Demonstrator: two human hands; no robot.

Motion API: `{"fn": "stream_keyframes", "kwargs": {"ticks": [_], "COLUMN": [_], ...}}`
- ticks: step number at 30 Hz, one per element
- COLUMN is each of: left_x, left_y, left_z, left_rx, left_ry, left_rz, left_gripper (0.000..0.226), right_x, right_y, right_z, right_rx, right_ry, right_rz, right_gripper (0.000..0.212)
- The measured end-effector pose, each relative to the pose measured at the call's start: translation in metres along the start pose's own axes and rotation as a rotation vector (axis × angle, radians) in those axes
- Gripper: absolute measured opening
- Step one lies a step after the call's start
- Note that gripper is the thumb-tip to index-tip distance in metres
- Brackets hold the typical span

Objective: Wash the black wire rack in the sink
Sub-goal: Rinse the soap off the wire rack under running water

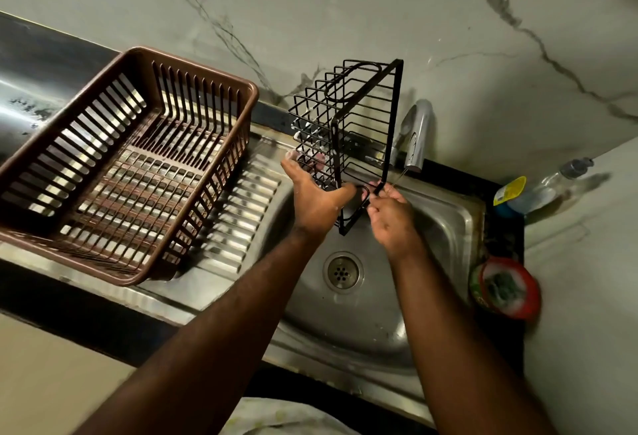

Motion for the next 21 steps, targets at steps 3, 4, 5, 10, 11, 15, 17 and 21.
{"fn": "stream_keyframes", "kwargs": {"ticks": [3, 4, 5, 10, 11, 15, 17, 21], "left_x": [-0.009, -0.010, -0.010, -0.011, -0.014, -0.023, -0.029, -0.038], "left_y": [0.000, 0.000, 0.001, 0.005, 0.006, 0.011, 0.013, 0.016], "left_z": [0.002, 0.001, 0.001, 0.006, 0.007, 0.004, 0.003, 0.005], "left_rx": [-0.010, -0.001, -0.006, -0.044, -0.045, -0.043, -0.049, -0.073], "left_ry": [0.007, 0.006, 0.003, 0.025, 0.020, -0.004, -0.009, -0.013], "left_rz": [-0.017, -0.030, -0.036, -0.119, -0.153, -0.214, -0.240, -0.282], "left_gripper": [0.116, 0.118, 0.119, 0.094, 0.094, 0.076, 0.077, 0.063], "right_x": [0.002, -0.001, -0.004, -0.022, -0.023, -0.024, -0.024, -0.024], "right_y": [-0.004, -0.008, -0.011, -0.016, -0.014, -0.010, -0.012, -0.020], "right_z": [0.001, 0.001, 0.001, -0.001, -0.002, -0.001, 0.000, 0.002], "right_rx": [-0.039, -0.042, -0.043, -0.066, -0.078, -0.062, -0.029, 0.064], "right_ry": [0.060, 0.076, 0.084, 0.103, 0.125, 0.172, 0.144, 0.082], "right_rz": [-0.053, -0.086, -0.115, -0.133, -0.092, -0.010, -0.081, -0.119], "right_gripper": [0.047, 0.049, 0.050, 0.046, 0.051, 0.068, 0.054, 0.030]}}
Point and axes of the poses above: each hand's wrist, its own z-axis towards the middle knuckle, its own y-axis out of the palm, x = y × z, the point moved 8 cm from there along z, towards the middle knuckle, and after that the axes turned 7 degrees about y, right-handed, at the moved point
